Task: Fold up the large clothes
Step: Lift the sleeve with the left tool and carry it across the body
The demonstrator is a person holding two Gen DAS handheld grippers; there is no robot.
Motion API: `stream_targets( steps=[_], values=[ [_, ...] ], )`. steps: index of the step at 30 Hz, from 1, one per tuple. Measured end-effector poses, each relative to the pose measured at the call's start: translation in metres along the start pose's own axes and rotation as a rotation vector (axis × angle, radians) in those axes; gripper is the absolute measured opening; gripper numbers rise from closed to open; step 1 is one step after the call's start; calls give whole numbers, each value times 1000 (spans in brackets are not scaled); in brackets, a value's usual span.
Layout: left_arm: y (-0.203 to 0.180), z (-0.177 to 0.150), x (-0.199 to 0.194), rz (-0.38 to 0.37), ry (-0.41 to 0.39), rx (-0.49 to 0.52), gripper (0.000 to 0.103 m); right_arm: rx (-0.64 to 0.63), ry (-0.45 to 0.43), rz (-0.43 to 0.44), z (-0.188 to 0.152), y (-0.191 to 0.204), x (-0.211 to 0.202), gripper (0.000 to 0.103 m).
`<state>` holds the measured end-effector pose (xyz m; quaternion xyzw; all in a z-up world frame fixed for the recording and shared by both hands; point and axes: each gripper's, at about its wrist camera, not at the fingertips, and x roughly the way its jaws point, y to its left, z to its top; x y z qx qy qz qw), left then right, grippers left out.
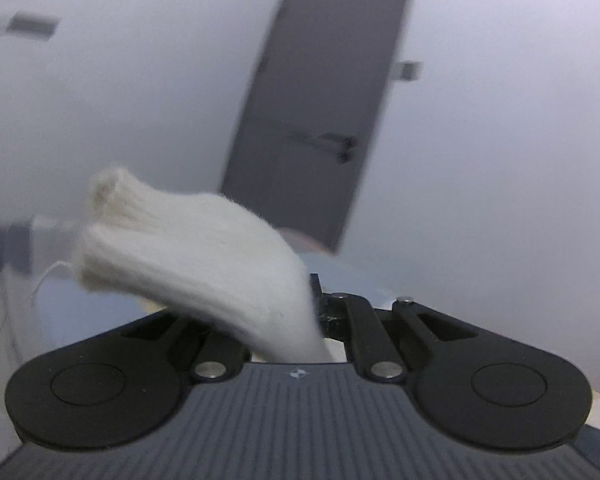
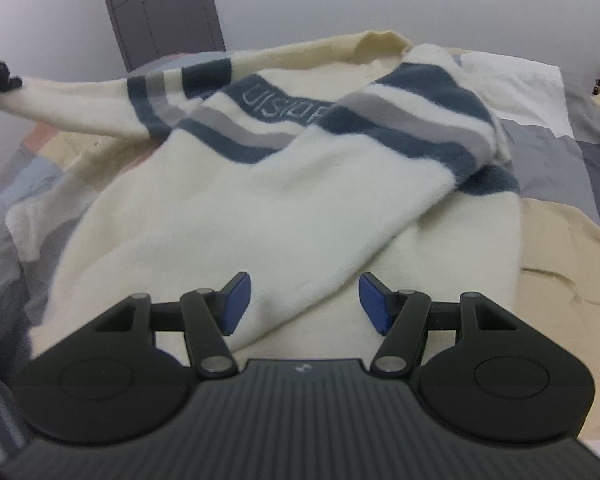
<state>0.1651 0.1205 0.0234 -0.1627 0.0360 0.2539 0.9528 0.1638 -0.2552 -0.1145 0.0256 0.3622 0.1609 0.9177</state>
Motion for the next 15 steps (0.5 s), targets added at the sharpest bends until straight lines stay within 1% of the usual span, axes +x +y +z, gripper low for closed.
stream_targets(
  steps=[5, 7, 9, 12, 13, 15],
  values=[
    [-74, 5, -50, -175, -81, 140, 8, 61, -70, -28, 5, -17, -27, 62],
    [-105, 4, -70, -247, -118, 218, 8, 97, -96, -45, 7, -27, -35, 62],
    [-131, 1, -87, -331, -137, 279, 8, 135, -121, -65, 9, -37, -42, 62],
    [-161, -16, -108, -485, -108, 358, 8, 214, -154, -94, 11, -58, -50, 62],
    [-169, -26, -115, -533, -79, 383, 8, 243, -161, -104, 12, -64, -52, 62],
    [-182, -42, -123, -602, 14, 386, 8, 303, -178, -134, 13, -78, -56, 62]
  ],
)
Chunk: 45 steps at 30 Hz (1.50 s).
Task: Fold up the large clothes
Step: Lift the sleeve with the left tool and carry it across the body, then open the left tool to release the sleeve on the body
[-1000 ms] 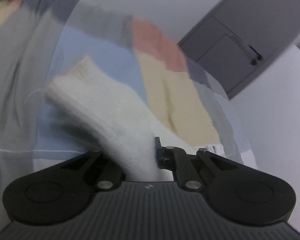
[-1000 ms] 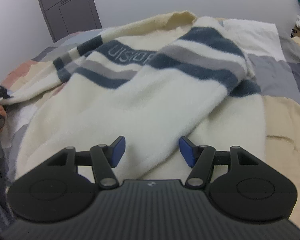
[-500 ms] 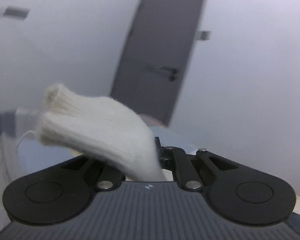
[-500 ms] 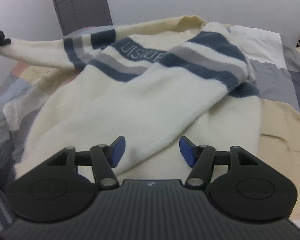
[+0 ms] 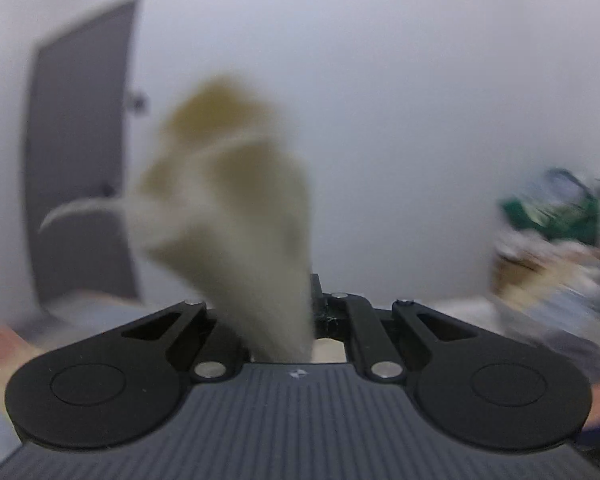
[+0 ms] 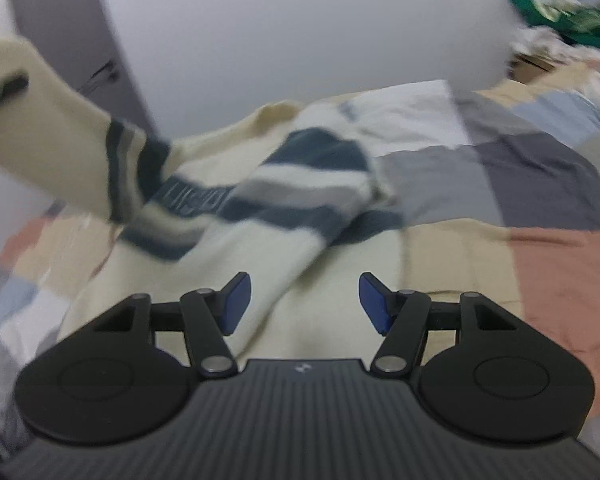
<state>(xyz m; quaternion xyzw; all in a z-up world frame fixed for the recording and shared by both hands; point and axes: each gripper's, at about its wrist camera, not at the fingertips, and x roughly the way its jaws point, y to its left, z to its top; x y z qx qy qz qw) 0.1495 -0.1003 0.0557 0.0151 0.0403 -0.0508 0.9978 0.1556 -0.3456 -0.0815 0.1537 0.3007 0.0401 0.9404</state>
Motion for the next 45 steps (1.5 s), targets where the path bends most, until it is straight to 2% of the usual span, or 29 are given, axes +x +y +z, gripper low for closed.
stream_targets(
  steps=[4, 7, 10, 13, 16, 17, 18, 19, 20, 21, 24, 29, 31, 33, 37, 38, 40, 43, 45],
  values=[
    [-34, -31, 12, -139, 169, -57, 8, 106, -37, -59, 8, -27, -7, 62],
    [-50, -64, 26, -200, 297, -62, 8, 172, -52, -76, 10, -45, -12, 62],
    [-50, -94, 40, -231, 417, -118, 8, 234, -62, -70, 10, -58, -14, 64],
    [-46, -116, 45, -246, 473, -157, 9, 247, -60, -53, 10, -59, -11, 65],
    [-36, -122, 43, -284, 512, -211, 11, 231, -49, -27, 9, -53, -7, 65],
    [-32, -122, 47, -294, 527, -219, 18, 225, -43, -14, 8, -51, -5, 65],
    [-31, -123, 48, -312, 542, -230, 38, 220, -38, -5, 8, -49, -5, 65],
    [-26, -122, 47, -342, 566, -248, 53, 215, -34, 4, 7, -46, -5, 65],
    [-20, -119, 41, -360, 588, -259, 78, 211, -29, 16, 7, -44, -4, 65],
    [-19, -119, 39, -381, 610, -267, 86, 210, -22, 28, 6, -42, -4, 65],
    [-15, -116, 27, -447, 677, -252, 86, 217, 0, 69, 3, -38, -4, 65],
    [10, -113, 7, -485, 728, -296, 91, 207, 51, 117, -5, -26, 1, 65],
    [24, -110, -1, -467, 721, -325, 91, 214, 82, 143, -10, -21, 5, 65],
    [40, -109, -7, -433, 681, -348, 91, 216, 117, 174, -16, -15, 11, 65],
    [69, -118, -11, -302, 595, -344, 91, 183, 179, 171, -25, -4, 27, 64],
    [76, -122, -9, -261, 590, -343, 91, 170, 192, 163, -27, -2, 30, 64],
    [91, -131, -2, -232, 602, -400, 91, 159, 208, 164, -29, 1, 36, 64],
    [104, -137, 2, -180, 596, -408, 91, 123, 202, 201, -30, 10, 41, 59],
    [112, -139, 5, -169, 601, -442, 91, 80, 200, 203, -30, 18, 44, 49]
  ],
)
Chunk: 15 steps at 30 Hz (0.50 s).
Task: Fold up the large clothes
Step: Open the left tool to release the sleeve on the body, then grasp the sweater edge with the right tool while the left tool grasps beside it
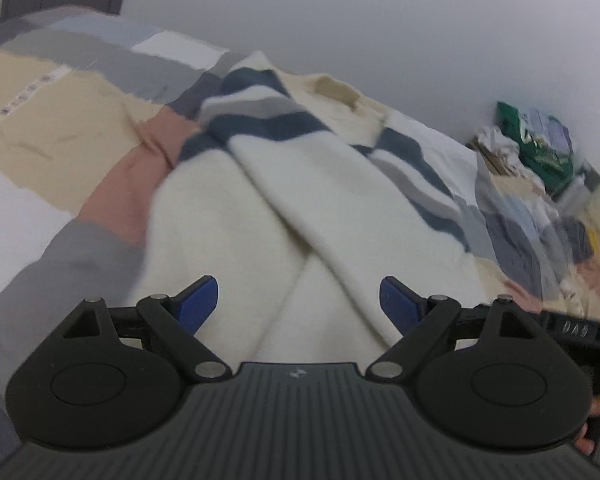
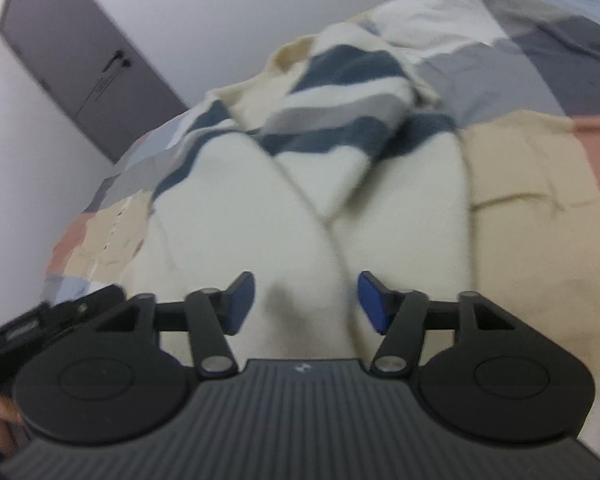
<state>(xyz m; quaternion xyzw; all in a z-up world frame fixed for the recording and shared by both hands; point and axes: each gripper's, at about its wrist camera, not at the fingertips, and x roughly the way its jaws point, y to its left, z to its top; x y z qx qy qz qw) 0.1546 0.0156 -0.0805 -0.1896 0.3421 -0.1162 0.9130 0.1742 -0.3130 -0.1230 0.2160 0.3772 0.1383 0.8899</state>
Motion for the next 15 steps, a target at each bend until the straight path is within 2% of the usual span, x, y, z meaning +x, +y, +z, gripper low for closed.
stream_targets(
  steps=[4, 6, 9, 11, 15],
  values=[
    [14, 4, 0, 0, -3, -56, 91, -26, 26, -31, 1, 2, 9, 29],
    [18, 6, 0, 8, -2, -64, 91, -25, 36, -10, 3, 4, 8, 16],
    [24, 8, -4, 14, -14, -79, 91, -59, -14, 22, 9, 13, -6, 14],
    [28, 11, -8, 19, -28, -88, 91, -96, -72, 12, 17, 21, -18, 14],
    [35, 15, -16, 38, -52, -93, 91, -130, -132, -74, 24, 21, -22, 13]
  ],
)
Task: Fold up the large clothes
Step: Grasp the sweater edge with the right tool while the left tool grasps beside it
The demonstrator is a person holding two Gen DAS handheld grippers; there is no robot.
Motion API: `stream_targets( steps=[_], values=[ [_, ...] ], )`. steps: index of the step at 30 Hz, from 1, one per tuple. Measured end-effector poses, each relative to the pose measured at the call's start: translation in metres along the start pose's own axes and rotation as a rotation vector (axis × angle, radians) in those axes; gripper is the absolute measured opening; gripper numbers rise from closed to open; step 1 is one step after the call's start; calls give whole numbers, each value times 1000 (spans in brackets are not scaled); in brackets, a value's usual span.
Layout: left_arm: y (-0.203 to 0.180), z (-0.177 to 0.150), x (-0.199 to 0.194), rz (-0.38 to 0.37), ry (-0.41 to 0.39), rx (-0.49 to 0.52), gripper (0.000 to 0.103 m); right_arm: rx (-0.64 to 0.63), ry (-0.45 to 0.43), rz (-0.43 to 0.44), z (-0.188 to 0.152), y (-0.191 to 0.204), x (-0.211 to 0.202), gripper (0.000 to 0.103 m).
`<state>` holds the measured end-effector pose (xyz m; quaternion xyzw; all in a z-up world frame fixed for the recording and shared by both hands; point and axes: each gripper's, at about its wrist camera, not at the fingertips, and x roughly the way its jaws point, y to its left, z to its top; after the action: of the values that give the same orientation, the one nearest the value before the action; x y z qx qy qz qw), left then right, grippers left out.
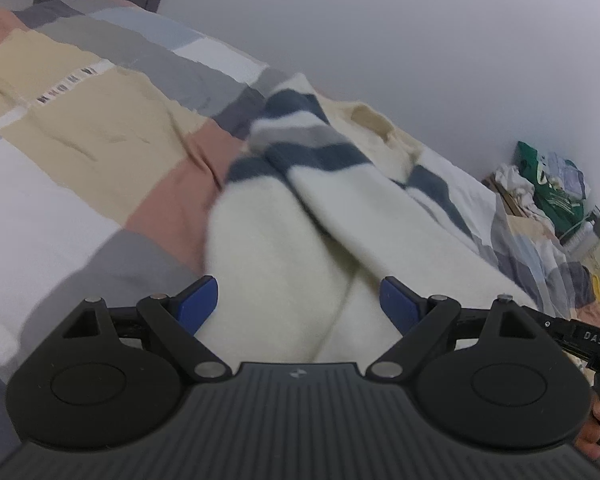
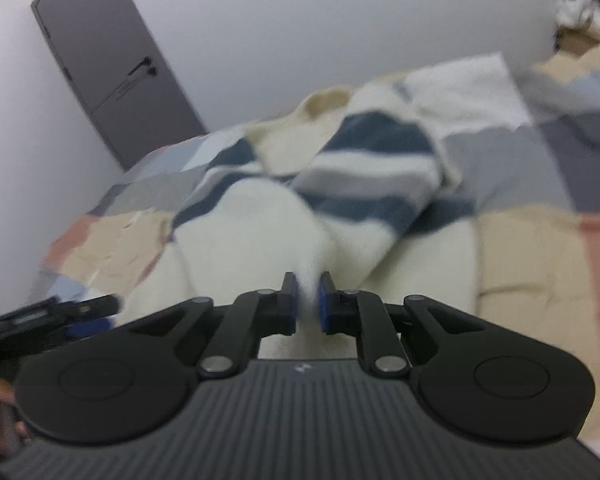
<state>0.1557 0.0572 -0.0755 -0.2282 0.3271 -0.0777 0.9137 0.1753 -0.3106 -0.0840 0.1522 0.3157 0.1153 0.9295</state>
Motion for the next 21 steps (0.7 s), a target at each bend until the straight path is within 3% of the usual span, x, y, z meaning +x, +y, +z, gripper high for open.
stream_targets(
  steps=[4, 7, 8, 9, 11, 15, 19, 21],
  values=[
    [11, 4, -3, 24, 5, -30, 91, 72, 88, -49, -12, -19, 18, 14],
    [21, 6, -3, 55, 19, -59, 91, 139, 110, -64, -17, -29, 18, 21],
    [25, 6, -3, 68, 22, -68, 91, 159, 109, -78, -18, -31, 14, 33],
    [29, 6, -4, 77, 24, -84, 91, 175, 107, -89, -19, -33, 10, 55],
    [39, 7, -7, 70, 13, -134, 91, 210, 76, -105, -20, -39, -3, 85],
    [55, 8, -10, 78, 3, -219, 91, 306, 45, -156, -27, -54, -19, 87],
    [65, 3, -1, 173, 18, -245, 91, 459, 136, -153, -45, -77, -7, 86],
    [73, -1, 6, 187, 43, -283, 91, 544, 192, -83, -56, -84, 3, 88]
  ],
)
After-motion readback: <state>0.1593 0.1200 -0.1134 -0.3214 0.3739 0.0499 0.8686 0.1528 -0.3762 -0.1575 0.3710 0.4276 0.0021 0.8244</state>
